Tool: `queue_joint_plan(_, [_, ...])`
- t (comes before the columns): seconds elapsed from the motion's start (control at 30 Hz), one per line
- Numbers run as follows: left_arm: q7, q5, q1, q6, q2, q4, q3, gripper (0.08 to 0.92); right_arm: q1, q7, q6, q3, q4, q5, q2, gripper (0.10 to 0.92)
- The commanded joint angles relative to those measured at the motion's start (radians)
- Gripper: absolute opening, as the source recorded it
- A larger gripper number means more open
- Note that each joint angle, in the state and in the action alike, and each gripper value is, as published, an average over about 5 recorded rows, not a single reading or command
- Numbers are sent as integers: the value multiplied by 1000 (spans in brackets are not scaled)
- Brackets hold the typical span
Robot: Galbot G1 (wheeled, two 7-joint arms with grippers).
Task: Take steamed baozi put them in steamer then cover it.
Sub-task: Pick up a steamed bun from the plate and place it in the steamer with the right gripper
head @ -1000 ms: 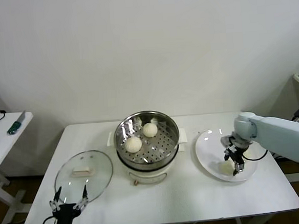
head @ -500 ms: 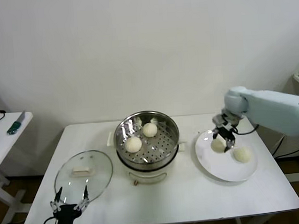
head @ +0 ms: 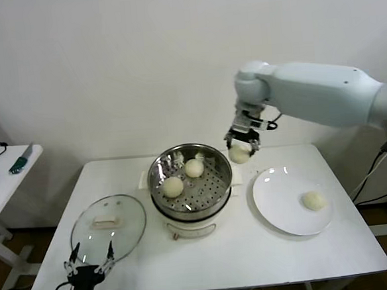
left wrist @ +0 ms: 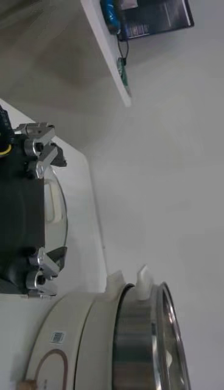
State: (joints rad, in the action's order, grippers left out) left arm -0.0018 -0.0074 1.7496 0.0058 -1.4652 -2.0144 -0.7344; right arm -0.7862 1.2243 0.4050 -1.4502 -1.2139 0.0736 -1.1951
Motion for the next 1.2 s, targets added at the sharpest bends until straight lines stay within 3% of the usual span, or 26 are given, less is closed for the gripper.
queue_joint_plan(0.03, [0,-2,3,0,4,-2,-1,823,51,15,119,55,-3,-84,-239,697])
queue_joint_plan(0.8, [0,-16,17,-8,7,14,-11,823,217,15,103,-19,8,-103,-296,714])
queue_joint_plan(1.03, [-1,-16,13,-7,11,16,-11,823,216,20,97,-2,20,-114,-290,812])
queue_joint_plan(1.2, [-1,-16,12,-5,12,15,-10,823,165,28,100,39,24,-99,-254,822])
